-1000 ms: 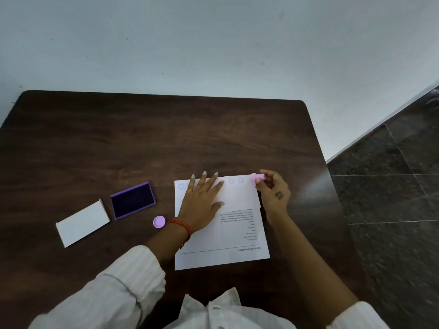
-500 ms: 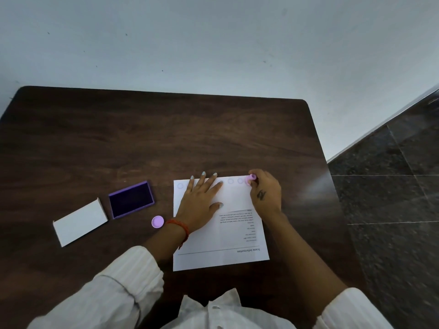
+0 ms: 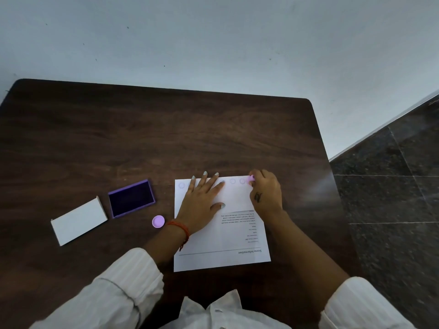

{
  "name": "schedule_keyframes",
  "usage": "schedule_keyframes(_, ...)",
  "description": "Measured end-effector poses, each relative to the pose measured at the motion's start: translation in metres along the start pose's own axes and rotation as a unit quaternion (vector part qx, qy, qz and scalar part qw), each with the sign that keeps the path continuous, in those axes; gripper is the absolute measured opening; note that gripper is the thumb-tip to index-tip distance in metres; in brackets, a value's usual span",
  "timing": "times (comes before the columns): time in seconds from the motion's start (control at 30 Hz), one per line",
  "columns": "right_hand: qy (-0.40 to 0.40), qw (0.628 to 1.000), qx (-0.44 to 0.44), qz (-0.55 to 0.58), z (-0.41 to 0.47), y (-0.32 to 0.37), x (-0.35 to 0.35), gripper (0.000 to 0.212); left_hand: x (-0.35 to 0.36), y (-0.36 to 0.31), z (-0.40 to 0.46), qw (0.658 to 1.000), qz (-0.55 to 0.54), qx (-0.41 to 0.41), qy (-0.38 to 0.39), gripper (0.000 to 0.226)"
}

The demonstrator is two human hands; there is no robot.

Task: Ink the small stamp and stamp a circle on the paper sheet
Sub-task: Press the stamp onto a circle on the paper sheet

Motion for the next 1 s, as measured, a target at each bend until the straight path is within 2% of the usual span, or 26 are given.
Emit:
schedule_keyframes(0.3, -0.007, 1.000, -0.014, -0.016, 0.003, 0.000, 0.000, 0.019, 0.005, 0.003, 0.001, 1.000, -0.007, 0.001, -0.004, 0.058)
schedule_keyframes(0.47, 0.023, 1.000, -0.008, -0.007, 0.005, 0.001, -0.001, 0.014, 0.004, 0.003, 0.001, 1.000, -0.005, -0.002, 0.007, 0.059)
schedule_keyframes(0.57, 0.043, 0.998, 0.029, 0.044, 0.006, -0.007, -0.009, 0.012, 0.002, 0.001, -0.001, 1.000, 0.002, 0.000, 0.018, 0.058)
schedule_keyframes(0.63, -0.001, 0.982, 0.101, 0.162, 0.004, -0.023, -0.019, 0.013, 0.003, 0.001, 0.000, 1.000, 0.003, 0.001, 0.025, 0.059)
schedule_keyframes(0.67, -0.039, 0.954, 0.155, 0.255, -0.001, -0.033, -0.025, 0.013, 0.001, 0.001, -0.001, 1.000, -0.001, 0.001, 0.018, 0.059)
schedule_keyframes(0.7, -0.070, 0.901, 0.221, 0.367, -0.007, -0.044, -0.028, 0.014, -0.004, 0.000, -0.002, 1.000, -0.008, -0.002, 0.006, 0.059)
schedule_keyframes(0.77, -0.078, 0.747, 0.329, 0.572, -0.016, -0.056, -0.022, 0.017, -0.014, -0.001, -0.003, 1.000, -0.019, -0.001, -0.018, 0.060)
schedule_keyframes(0.8, -0.063, 0.681, 0.354, 0.639, -0.020, -0.055, -0.019, 0.015, -0.019, -0.002, -0.005, 0.999, -0.022, 0.001, -0.028, 0.060)
schedule_keyframes(0.83, -0.047, 0.629, 0.366, 0.684, -0.024, -0.053, -0.018, 0.011, -0.024, -0.002, -0.007, 0.999, -0.026, 0.002, -0.036, 0.060)
schedule_keyframes(0.93, -0.010, 0.516, 0.377, 0.769, -0.040, -0.039, -0.014, 0.012, -0.038, 0.002, -0.019, 0.997, -0.041, -0.005, -0.060, 0.059)
schedule_keyframes(1.0, 0.011, 0.468, 0.385, 0.795, -0.052, -0.027, -0.007, 0.011, -0.047, 0.007, -0.030, 0.995, -0.052, -0.012, -0.079, 0.059)
Point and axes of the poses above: each hand's wrist, its own z-axis towards the middle knuckle, its own x-axis out of the palm, y = z × x, the point moved 8 cm from there along z, towards the middle knuckle, and after that the axes turned 4 degrees about -z, right-handed, at the moved point
